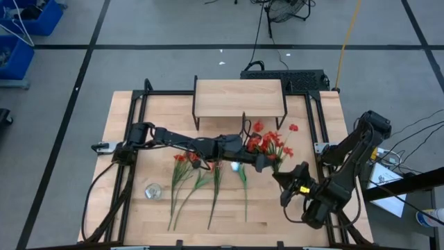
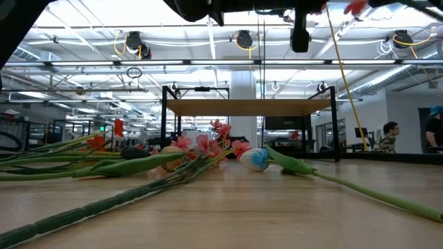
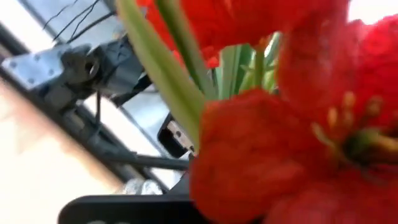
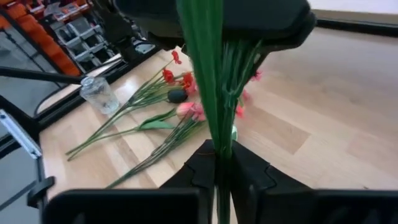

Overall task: Pick and place flowers into a vace then onto a shelf
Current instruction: Put the right orange flowers into the right transparent vase

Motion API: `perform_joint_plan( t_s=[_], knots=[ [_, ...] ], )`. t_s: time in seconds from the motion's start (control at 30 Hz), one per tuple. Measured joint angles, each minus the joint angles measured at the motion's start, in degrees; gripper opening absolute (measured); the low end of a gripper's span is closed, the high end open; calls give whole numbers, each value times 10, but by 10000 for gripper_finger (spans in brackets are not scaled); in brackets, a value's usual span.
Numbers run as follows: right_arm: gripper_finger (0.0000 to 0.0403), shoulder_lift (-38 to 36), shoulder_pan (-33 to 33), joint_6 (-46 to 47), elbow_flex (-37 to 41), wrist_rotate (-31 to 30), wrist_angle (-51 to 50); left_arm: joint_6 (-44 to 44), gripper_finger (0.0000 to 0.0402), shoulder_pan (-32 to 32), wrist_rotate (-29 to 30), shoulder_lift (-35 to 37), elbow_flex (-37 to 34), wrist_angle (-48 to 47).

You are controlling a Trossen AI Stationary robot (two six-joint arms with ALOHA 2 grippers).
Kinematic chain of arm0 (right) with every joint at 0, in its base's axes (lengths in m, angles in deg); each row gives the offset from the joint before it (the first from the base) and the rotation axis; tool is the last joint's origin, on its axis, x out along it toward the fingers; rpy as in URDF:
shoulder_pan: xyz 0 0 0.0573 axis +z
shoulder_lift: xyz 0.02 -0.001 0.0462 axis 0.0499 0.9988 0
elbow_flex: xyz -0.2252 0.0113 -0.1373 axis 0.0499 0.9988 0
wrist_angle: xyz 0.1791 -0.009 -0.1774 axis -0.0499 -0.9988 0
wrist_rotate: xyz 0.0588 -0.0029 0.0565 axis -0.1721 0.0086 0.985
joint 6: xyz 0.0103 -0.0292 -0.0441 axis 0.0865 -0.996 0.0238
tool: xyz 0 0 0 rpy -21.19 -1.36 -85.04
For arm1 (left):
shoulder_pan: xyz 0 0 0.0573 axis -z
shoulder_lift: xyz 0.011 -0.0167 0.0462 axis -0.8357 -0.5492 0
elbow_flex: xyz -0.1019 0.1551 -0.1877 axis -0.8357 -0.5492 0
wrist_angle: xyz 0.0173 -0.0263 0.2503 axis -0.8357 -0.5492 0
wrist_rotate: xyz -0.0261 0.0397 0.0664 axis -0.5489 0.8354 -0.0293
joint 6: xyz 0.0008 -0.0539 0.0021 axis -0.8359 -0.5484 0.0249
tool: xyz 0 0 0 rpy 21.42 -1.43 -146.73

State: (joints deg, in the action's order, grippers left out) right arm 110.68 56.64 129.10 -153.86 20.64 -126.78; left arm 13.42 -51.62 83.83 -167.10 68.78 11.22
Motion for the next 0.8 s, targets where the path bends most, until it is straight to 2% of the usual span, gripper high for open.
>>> perform_joint_plan(
  t_s=[0.1, 0.27, 0.4, 0.5, 0.7, 0.8],
  knots=[
    [67, -28, 12, -3, 6, 19, -1, -1, 13, -4, 5, 1, 0, 28],
    [105, -79, 55, -31, 14, 18, -7, -1, 10, -7, 4, 1, 1, 34],
    [106, -115, 93, -17, 26, 17, -23, 8, 12, -9, 22, 1, 1, 35],
    [93, -144, 118, 33, 50, 11, -36, 11, 16, -9, 33, 1, 1, 40],
    [68, -208, 155, 112, 131, -76, -34, 37, 10, 4, 37, 1, 9, 31],
    [60, -237, 162, 126, 177, -148, -24, 95, 17, 14, 38, 1, 39, -19]
  ],
)
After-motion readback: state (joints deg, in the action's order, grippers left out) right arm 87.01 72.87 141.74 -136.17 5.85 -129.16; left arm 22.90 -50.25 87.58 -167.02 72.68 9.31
